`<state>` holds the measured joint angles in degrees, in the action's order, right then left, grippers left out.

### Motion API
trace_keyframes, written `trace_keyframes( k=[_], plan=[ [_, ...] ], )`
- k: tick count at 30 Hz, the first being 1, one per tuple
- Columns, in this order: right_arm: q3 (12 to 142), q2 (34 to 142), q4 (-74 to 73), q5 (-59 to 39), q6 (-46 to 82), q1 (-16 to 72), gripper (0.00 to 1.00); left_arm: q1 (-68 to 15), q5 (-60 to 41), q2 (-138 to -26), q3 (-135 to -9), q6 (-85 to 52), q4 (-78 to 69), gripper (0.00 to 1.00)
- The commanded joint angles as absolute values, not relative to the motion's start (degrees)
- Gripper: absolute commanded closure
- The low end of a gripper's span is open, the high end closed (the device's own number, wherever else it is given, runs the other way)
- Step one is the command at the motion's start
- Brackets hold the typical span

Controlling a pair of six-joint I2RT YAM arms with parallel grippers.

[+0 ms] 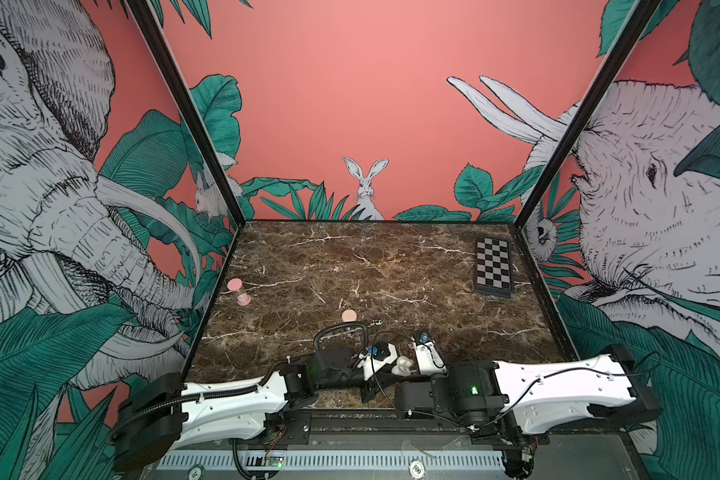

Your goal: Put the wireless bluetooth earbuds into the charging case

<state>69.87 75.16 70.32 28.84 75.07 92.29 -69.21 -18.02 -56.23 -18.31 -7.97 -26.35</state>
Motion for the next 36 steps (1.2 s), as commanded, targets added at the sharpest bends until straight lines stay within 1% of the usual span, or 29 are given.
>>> trace_keyframes(
  k=[1, 4, 5, 7, 8, 9, 11, 13, 15, 17, 19, 20, 21, 24, 26, 28, 31, 32, 36],
  plan=[
    [70.6, 74.6, 69.6, 31.2, 70.2, 92.1, 0.88, -68.8, -21.5, -54.7, -18.6, -9.5, -27.2, 1.00],
    [70.3, 74.8, 70.1, 32.3, 69.7, 92.1, 0.87, -68.8, -21.3, -54.4, -18.0, -10.1, -28.8, 1.00],
    [69.8, 74.6, 70.7, 32.7, 70.5, 92.1, 0.86, -68.8, -17.2, -54.0, -18.0, -9.2, -27.7, 1.00],
    [69.3, 73.0, 73.8, 34.3, 74.4, 92.1, 0.83, -68.3, -5.3, -50.2, -17.4, -8.7, -21.9, 1.00],
    [68.2, 70.8, 72.3, 34.0, 74.6, 92.0, 0.80, -68.2, -1.3, -48.3, -15.5, -9.2, -23.6, 1.00],
    [66.7, 68.4, 70.6, 33.1, 75.5, 91.5, 0.76, -68.2, 1.2, -47.0, -14.6, -9.6, -24.3, 1.00],
    [61.1, 61.6, 63.1, 29.4, 76.4, 89.4, 0.64, -68.2, 5.5, -43.6, -14.8, -8.6, -20.8, 1.00],
    [56.4, 55.8, 58.0, 26.6, 76.0, 86.3, 0.54, -68.1, 11.0, -39.0, -14.6, -8.6, -19.5, 1.00],
    [54.9, 52.5, 57.1, 25.6, 74.6, 82.2, 0.41, -68.1, 16.9, -34.9, -16.0, -8.3, -17.5, 1.00],
    [54.7, 52.1, 53.5, 21.9, 69.2, 76.6, 0.32, -67.5, 19.8, -33.9, -18.9, -6.3, -14.3, 1.00],
    [56.1, 55.1, 49.9, 17.7, 64.0, 70.8, 0.24, -66.7, 22.2, -34.3, -21.9, -4.8, -10.4, 1.00],
    [57.3, 57.8, 47.7, 13.5, 61.1, 66.8, 0.22, -66.1, 22.1, -34.3, -22.8, -3.9, -9.1, 1.00],
    [59.0, 61.1, 46.3, 9.9, 58.3, 63.0, 0.21, -65.4, 21.7, -33.9, -23.1, -3.2, -8.8, 1.00],
    [66.5, 72.2, 44.8, 3.3, 52.7, 56.1, 0.20, -64.0, 19.4, -31.7, -24.0, -1.5, -6.7, 1.00],
    [73.7, 80.2, 46.6, 1.2, 50.1, 52.9, 0.20, -63.9, 19.4, -30.4, -25.1, 1.0, -3.0, 1.00],
    [80.7, 87.4, 47.6, 0.3, 49.4, 50.3, 0.20, -63.8, 18.0, -28.4, -25.1, 4.3, -0.6, 1.00],
    [88.5, 98.2, 47.3, -5.2, 51.8, 46.2, 0.22, -63.8, 13.3, -24.4, -24.4, 9.2, 1.5, 1.00],
    [91.6, 101.8, 47.7, -6.6, 52.7, 45.5, 0.22, -63.8, 13.2, -23.6, -24.6, 10.3, 2.7, 1.00],
    [106.1, 114.9, 53.9, -5.7, 56.8, 44.7, 0.22, -63.6, 15.4, -23.2, -25.8, 15.3, 6.8, 1.00]
  ],
)
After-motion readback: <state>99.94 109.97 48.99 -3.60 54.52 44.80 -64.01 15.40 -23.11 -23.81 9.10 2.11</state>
